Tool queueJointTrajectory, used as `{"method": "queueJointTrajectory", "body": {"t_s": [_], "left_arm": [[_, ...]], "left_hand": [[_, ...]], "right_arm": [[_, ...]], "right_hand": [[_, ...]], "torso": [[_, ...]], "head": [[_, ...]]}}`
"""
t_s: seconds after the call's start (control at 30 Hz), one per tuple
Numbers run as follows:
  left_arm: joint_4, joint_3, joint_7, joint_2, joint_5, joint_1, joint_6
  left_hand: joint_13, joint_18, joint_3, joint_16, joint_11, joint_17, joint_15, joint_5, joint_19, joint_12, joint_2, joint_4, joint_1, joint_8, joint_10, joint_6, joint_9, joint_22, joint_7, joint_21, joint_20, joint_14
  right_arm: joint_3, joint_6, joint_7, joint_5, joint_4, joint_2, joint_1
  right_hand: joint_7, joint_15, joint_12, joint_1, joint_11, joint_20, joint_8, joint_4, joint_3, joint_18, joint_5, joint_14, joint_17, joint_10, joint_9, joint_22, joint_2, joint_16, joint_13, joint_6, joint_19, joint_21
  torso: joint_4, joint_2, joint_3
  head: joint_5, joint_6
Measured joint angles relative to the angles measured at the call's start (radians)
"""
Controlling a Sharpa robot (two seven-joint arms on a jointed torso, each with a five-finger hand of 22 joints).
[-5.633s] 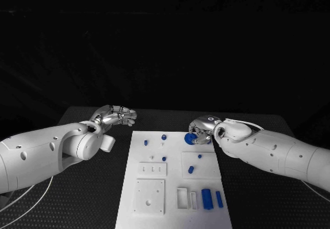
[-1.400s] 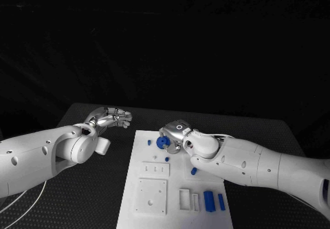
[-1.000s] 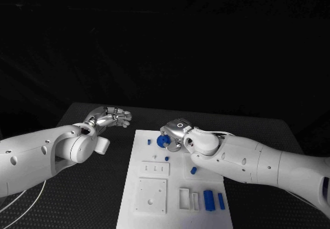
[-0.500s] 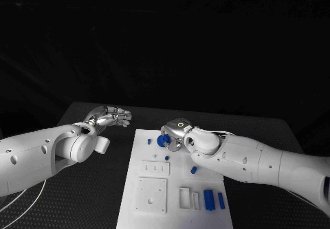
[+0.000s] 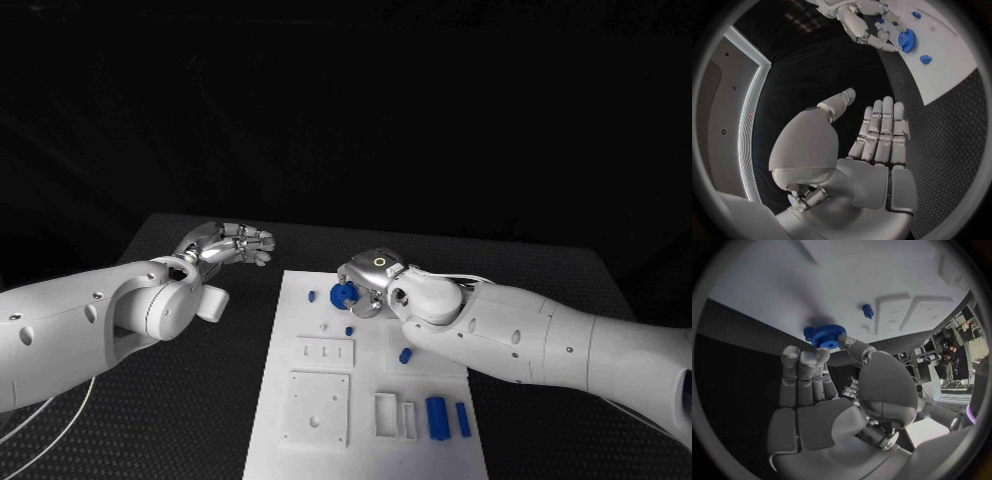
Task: Assemble the parts on the task board
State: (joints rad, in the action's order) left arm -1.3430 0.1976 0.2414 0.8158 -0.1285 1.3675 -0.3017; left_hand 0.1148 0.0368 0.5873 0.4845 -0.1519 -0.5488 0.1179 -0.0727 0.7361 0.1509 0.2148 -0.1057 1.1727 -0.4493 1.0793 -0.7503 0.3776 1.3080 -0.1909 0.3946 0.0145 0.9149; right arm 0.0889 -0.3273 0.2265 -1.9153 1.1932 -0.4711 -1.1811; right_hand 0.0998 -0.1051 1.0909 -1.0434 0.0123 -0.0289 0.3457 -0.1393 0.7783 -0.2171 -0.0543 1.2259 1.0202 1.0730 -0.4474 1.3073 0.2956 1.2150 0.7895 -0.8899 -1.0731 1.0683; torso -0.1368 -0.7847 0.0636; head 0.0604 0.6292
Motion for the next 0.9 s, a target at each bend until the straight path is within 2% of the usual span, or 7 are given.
{"method": "queueJointTrajectory", "body": {"t_s": [0.9], "left_arm": [[0.000,0.000,0.000,0.005,-0.001,0.000,0.000]], "left_hand": [[0.000,0.000,0.000,0.000,0.000,0.000,0.000,0.000,0.000,0.000,0.000,0.000,0.000,0.000,0.000,0.000,0.000,0.000,0.000,0.000,0.000,0.000]], "right_arm": [[-0.001,-0.004,0.006,-0.003,0.018,-0.013,0.005]], "right_hand": [[0.000,0.001,0.000,0.008,0.000,0.004,0.003,-0.021,-0.021,-0.001,0.000,-0.006,0.000,0.000,-0.001,0.000,0.000,-0.004,0.001,0.000,0.003,-0.004]], "torso": [[-0.0005,0.000,0.0003]], "head": [[0.000,0.004]]}}
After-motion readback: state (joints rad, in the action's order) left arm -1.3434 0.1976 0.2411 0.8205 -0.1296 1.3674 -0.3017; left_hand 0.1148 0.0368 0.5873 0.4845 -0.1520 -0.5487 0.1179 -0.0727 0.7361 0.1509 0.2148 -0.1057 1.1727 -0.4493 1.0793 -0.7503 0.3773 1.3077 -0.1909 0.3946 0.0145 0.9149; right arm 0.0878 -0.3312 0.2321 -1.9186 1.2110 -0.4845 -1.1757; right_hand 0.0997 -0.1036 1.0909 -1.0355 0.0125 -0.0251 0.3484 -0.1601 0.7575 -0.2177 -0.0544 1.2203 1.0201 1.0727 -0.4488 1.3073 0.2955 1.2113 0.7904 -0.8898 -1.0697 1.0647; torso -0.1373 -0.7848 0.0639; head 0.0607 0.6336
